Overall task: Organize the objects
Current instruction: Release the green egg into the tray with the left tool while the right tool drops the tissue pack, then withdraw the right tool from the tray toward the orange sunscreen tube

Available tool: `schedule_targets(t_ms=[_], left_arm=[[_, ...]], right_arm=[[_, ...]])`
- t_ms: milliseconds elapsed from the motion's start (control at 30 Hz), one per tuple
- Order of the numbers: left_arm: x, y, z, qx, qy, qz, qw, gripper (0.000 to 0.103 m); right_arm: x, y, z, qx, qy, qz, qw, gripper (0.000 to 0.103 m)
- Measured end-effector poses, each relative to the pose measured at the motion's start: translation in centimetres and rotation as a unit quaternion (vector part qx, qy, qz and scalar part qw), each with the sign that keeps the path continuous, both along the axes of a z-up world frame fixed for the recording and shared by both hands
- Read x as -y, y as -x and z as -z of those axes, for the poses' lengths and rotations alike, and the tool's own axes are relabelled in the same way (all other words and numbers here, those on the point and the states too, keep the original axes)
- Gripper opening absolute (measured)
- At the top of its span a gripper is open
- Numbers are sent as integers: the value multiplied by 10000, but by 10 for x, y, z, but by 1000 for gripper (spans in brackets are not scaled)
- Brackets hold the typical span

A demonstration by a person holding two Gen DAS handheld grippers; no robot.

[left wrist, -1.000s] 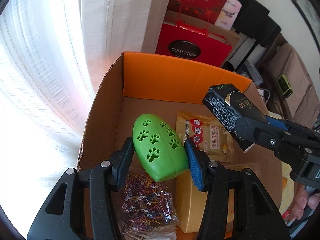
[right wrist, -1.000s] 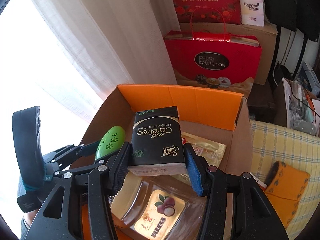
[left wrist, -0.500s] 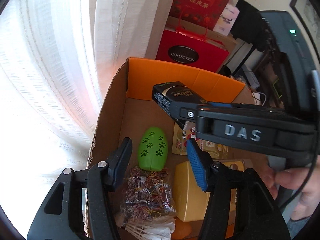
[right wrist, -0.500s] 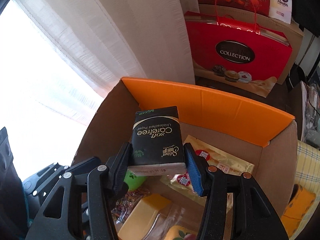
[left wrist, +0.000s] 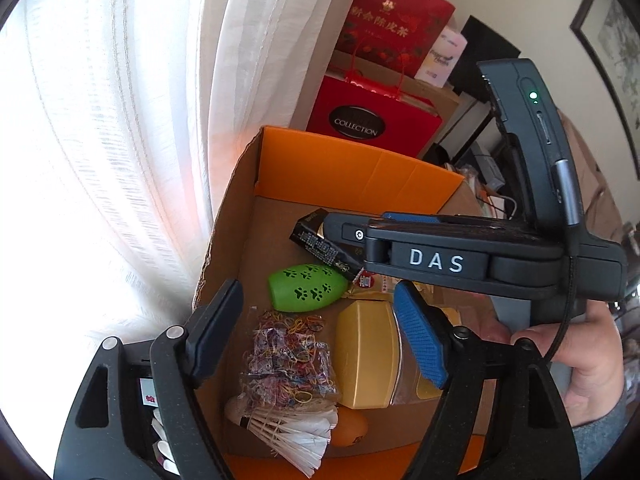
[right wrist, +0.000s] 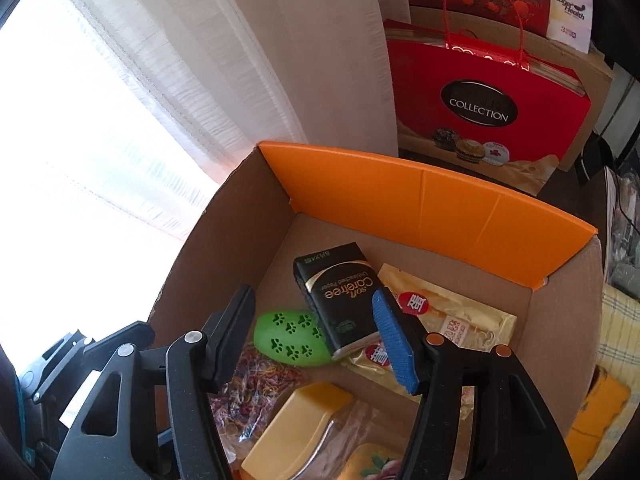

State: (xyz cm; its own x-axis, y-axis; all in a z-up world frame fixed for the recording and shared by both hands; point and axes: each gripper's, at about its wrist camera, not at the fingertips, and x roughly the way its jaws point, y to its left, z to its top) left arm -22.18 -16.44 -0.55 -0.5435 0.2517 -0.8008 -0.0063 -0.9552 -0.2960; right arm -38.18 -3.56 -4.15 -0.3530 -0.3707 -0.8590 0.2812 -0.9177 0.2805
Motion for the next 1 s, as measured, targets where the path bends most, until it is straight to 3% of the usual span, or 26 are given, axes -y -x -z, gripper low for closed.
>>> schedule_targets(t_ms=[233,600,767,1000], left_arm=[[-2,-6,-4,33,-57,79,9999,75],[6,-16,-9,-43,-218,61,9997,75],[6,-18,-2,32,-254,41,9997,75],[1,-19,-2,60,-202,100,9997,76]], right_arm=[[-10,-4,11,353,-462,60,9983,63],[-13,10,40,1064,177,176,9940,57],[-7,24,46,1064,425,244,9931,57],[-4,25,35,557,517,95,9971,57]])
